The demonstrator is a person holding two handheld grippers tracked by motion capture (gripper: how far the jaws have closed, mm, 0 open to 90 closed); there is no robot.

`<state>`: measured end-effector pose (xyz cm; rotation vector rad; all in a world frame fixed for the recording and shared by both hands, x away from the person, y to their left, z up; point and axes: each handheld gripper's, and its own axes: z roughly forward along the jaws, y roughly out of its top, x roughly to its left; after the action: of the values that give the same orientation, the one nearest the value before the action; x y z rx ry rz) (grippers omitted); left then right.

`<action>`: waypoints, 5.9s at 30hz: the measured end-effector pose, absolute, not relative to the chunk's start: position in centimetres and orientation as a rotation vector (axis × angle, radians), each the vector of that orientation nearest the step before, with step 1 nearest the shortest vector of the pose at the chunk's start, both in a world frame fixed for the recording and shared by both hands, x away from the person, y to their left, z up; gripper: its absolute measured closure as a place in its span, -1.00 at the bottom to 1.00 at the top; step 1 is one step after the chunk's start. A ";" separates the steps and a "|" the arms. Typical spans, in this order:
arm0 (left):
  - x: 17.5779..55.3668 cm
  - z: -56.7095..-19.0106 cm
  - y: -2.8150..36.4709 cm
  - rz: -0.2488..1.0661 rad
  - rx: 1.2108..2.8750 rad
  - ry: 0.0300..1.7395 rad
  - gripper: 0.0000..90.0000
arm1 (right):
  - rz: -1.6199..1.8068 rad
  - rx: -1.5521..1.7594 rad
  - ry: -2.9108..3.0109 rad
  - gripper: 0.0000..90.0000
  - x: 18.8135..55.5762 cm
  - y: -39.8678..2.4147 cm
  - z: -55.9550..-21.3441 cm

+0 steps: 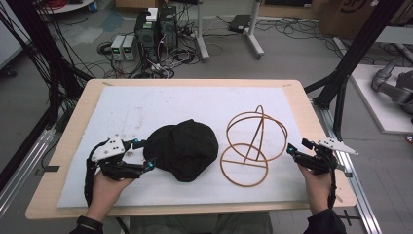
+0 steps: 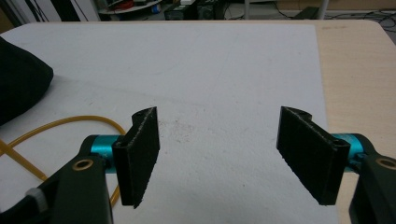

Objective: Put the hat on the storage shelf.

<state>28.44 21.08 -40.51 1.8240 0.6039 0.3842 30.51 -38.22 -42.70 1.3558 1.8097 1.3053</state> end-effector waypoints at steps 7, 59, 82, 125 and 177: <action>28.3 -40.6 19.1 0.374 1.851 0.589 -0.42 | 1.305 1.354 1.814 -0.34 30.5 -38.3 -42.7; 27.4 -39.5 15.8 0.654 1.877 0.660 0.95 | 1.311 1.355 1.815 -0.33 30.3 -38.3 -42.7; 28.3 -34.7 17.7 0.673 1.665 0.742 0.95 | 1.317 1.349 1.812 -0.33 30.3 -38.3 -42.7; 32.3 -26.3 11.2 0.404 1.382 0.636 0.95 | 1.329 1.357 1.805 -0.33 30.3 -38.4 -42.7; 32.2 -28.6 5.0 0.292 1.571 0.470 0.38 | 1.321 1.360 1.802 -0.33 30.1 -38.7 -42.7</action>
<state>32.19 4.96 -28.61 1.5715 0.4704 0.2924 30.14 -38.69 -42.67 1.3598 1.8023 1.3210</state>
